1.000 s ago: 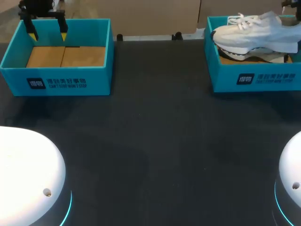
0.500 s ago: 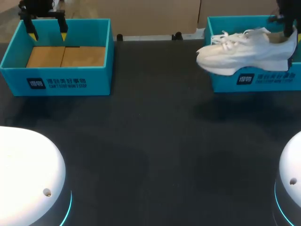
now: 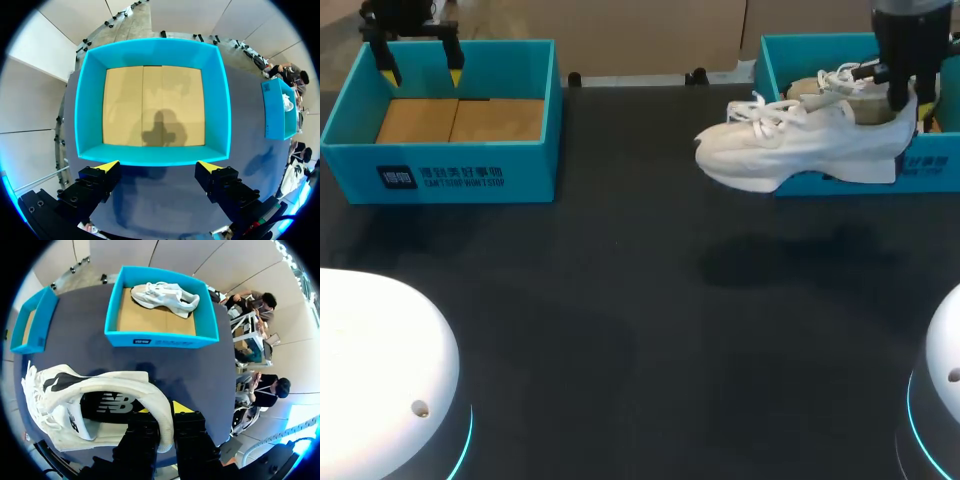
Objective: Take the shoe out of the shoebox, open the shoe tongue, remove and reinsert the insole, then place the shoe into the shoebox
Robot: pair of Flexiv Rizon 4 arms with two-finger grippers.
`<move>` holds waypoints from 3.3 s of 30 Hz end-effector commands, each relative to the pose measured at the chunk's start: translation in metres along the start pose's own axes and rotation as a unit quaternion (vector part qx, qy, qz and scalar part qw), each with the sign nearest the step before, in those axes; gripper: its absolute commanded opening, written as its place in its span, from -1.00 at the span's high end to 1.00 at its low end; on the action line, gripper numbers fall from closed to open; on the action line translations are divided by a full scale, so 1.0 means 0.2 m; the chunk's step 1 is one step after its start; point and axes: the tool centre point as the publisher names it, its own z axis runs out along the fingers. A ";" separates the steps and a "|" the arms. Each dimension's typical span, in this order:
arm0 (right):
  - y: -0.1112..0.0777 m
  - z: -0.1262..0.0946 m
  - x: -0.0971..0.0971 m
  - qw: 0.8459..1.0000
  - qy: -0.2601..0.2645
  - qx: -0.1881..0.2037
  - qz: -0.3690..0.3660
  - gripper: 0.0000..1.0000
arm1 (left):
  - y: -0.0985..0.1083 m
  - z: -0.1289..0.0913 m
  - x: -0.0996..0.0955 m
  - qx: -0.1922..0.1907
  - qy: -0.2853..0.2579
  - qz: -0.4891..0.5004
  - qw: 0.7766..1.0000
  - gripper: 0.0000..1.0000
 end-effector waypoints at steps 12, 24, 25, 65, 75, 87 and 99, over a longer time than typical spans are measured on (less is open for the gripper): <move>-0.02 -0.01 0.00 1.000 0.001 -0.012 0.001 1.00 | 0.00 0.00 0.00 0.000 -0.001 0.000 1.000 -1.00; -0.04 -0.01 0.05 1.000 -0.002 -0.013 -0.014 1.00 | 0.00 0.00 0.00 0.000 -0.001 0.000 1.000 -1.00; -0.05 -0.02 0.07 1.000 -0.003 -0.016 -0.020 1.00 | 0.00 0.00 0.00 0.000 -0.001 0.000 1.000 -1.00; -0.37 0.14 0.45 0.997 0.011 -0.022 0.068 1.00 | 0.00 0.00 0.00 0.000 -0.001 0.000 1.000 -1.00; -0.40 0.22 0.50 0.998 0.000 -0.028 0.063 1.00 | 0.00 0.00 0.00 0.000 -0.001 0.000 1.000 -1.00; -0.45 0.32 0.54 0.998 -0.013 -0.034 0.054 1.00 | 0.00 0.00 0.00 0.000 -0.001 0.000 1.000 -1.00; -0.50 0.47 0.63 0.999 -0.009 -0.034 0.030 1.00 | 0.00 0.00 0.00 0.000 -0.001 0.000 1.000 -1.00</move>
